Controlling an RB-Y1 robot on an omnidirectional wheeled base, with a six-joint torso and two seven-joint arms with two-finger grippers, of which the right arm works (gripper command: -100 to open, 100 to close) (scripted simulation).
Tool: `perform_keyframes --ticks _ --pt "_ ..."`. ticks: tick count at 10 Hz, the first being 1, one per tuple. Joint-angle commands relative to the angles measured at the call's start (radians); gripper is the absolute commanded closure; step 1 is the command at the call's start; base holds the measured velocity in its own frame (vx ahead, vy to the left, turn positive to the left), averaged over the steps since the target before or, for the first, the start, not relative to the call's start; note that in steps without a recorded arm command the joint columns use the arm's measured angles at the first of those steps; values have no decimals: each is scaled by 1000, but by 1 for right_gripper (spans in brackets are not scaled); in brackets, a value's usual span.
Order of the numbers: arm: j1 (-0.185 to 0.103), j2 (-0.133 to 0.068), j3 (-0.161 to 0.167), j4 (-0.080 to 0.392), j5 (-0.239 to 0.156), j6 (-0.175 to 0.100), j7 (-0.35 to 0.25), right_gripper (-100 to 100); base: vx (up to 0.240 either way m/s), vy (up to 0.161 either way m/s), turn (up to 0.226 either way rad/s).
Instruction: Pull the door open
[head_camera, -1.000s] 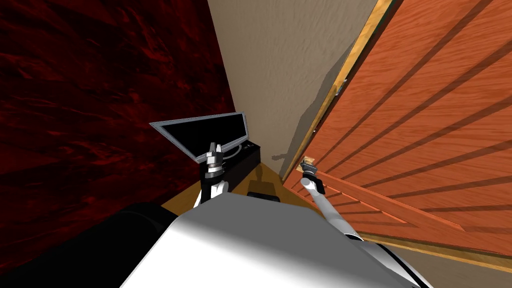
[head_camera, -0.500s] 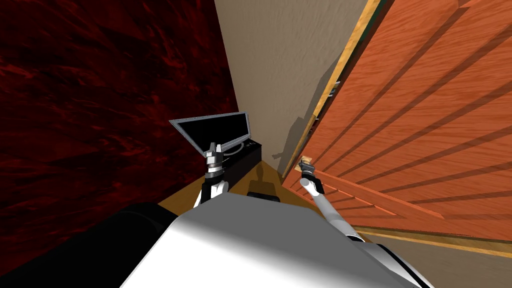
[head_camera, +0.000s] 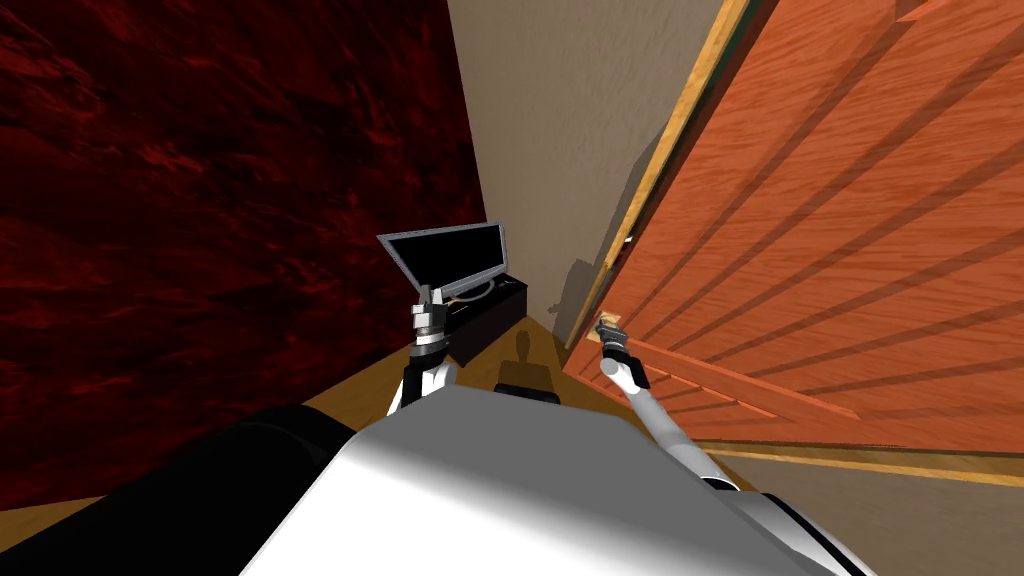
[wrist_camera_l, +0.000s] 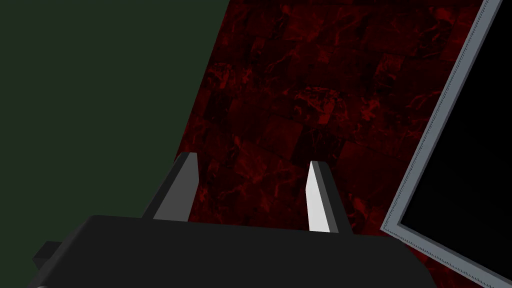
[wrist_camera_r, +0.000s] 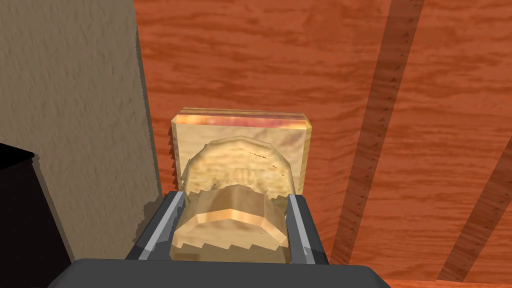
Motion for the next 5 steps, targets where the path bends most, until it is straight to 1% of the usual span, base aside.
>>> perform_keyframes --ticks 1,2,3,4,5 --pt "2 -11 20 -11 5 1 -17 100 -259 2 116" --pt "4 -16 28 -16 7 1 -24 100 -271 -19 80" --pt "7 -21 36 -21 10 2 -32 100 -228 -65 89" --pt "9 -18 29 -18 7 3 -24 100 -97 -30 37" --pt "19 -30 50 -28 11 4 -41 100 -176 -27 105"
